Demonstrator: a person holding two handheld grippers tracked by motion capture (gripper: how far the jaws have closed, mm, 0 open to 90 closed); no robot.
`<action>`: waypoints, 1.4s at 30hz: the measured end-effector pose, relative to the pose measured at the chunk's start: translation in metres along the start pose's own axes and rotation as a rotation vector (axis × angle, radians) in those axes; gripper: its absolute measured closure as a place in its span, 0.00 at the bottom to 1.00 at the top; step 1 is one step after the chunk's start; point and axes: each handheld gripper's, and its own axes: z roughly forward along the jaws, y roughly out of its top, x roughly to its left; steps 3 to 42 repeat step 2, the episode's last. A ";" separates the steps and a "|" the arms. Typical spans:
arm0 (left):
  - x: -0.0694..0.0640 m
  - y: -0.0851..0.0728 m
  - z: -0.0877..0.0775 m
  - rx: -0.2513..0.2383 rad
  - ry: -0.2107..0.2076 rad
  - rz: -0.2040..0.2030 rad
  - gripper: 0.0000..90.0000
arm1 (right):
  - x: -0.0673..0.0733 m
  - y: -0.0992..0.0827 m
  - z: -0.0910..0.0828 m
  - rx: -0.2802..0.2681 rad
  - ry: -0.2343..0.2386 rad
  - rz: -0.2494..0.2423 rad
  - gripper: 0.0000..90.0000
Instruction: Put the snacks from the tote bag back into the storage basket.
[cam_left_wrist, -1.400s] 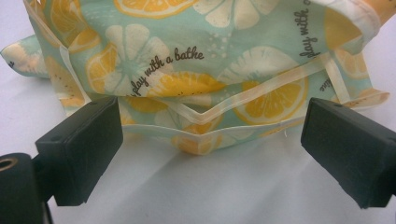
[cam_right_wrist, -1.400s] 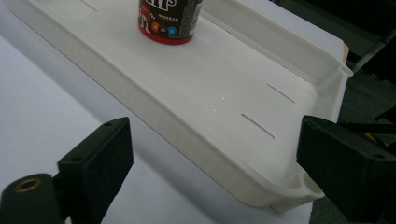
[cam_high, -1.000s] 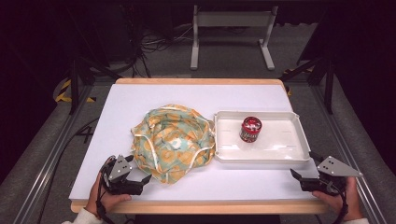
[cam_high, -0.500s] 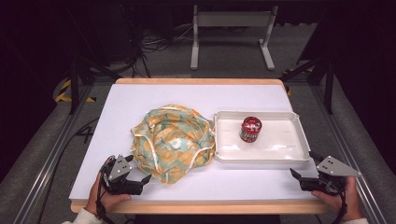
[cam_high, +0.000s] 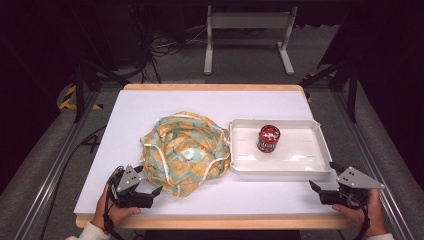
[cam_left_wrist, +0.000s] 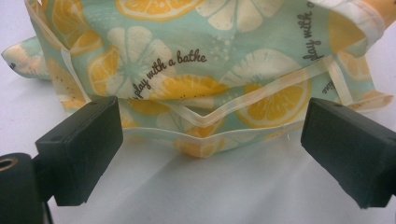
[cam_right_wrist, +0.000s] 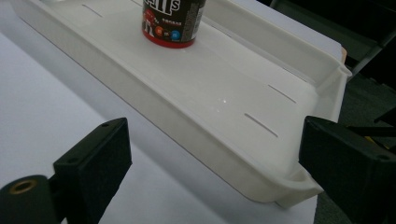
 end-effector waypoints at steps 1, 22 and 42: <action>0.000 0.000 0.000 0.000 0.000 -0.002 0.07 | 0.000 0.000 0.000 -0.003 0.007 0.000 0.11; 0.000 0.000 0.000 0.001 0.002 -0.003 0.07 | 0.000 0.001 0.000 -0.001 0.006 -0.001 0.11; 0.000 0.000 0.000 0.001 0.002 -0.003 0.07 | 0.000 0.001 0.000 -0.001 0.006 -0.001 0.11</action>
